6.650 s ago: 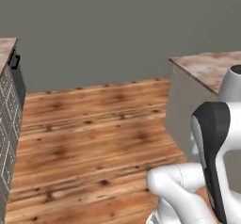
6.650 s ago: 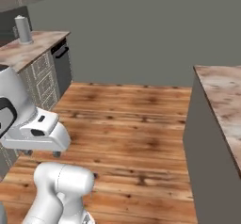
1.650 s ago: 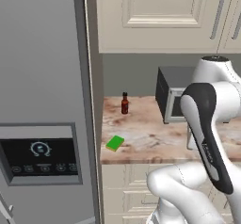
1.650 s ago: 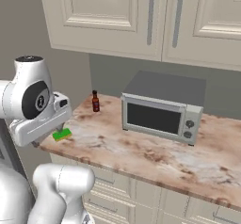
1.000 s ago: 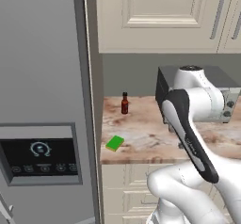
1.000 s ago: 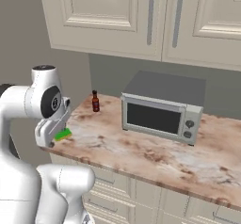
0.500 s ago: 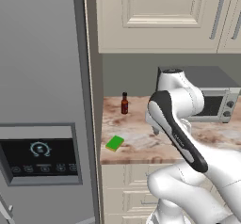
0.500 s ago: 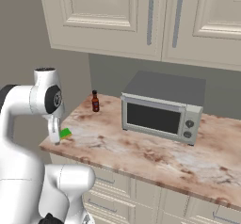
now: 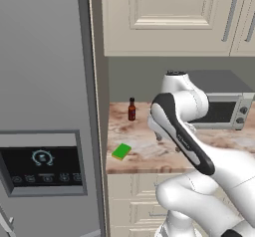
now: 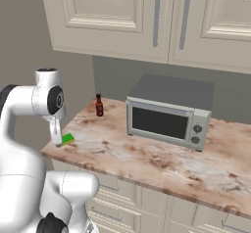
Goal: Place the sponge inside the microwave to prepare for sanitizing.
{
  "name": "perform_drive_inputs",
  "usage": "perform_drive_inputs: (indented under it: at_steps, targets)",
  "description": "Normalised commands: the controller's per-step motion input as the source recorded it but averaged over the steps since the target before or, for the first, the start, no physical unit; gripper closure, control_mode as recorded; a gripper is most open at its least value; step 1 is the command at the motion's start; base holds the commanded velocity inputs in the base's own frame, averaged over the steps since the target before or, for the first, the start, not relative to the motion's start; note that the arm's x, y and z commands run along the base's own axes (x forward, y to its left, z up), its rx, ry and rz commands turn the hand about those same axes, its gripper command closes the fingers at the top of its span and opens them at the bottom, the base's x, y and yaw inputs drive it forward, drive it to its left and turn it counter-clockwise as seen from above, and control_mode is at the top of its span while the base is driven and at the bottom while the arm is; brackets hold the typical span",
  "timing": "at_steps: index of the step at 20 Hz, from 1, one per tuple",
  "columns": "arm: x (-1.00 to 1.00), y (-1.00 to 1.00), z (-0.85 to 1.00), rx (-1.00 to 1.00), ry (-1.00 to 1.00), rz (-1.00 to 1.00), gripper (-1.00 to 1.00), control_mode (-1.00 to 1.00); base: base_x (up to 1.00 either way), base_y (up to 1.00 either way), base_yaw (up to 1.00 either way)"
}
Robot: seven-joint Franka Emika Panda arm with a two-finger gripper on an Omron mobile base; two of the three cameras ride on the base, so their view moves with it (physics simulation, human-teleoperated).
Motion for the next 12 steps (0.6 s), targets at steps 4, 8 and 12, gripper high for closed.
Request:
perform_drive_inputs:
  at_steps: [4,8,12]
  targets:
    - [0.01,0.29,-0.07,0.06,-0.09,0.0,-1.0,-1.0,0.0,0.0,0.0]
    - [0.18,0.23,-0.04,0.03,-0.01,0.06,-1.0,-1.0,0.0,0.0,0.0]
    - [0.22,0.0,-0.1,0.0,0.0,0.13,-1.0,-1.0,0.0,0.0,0.0]
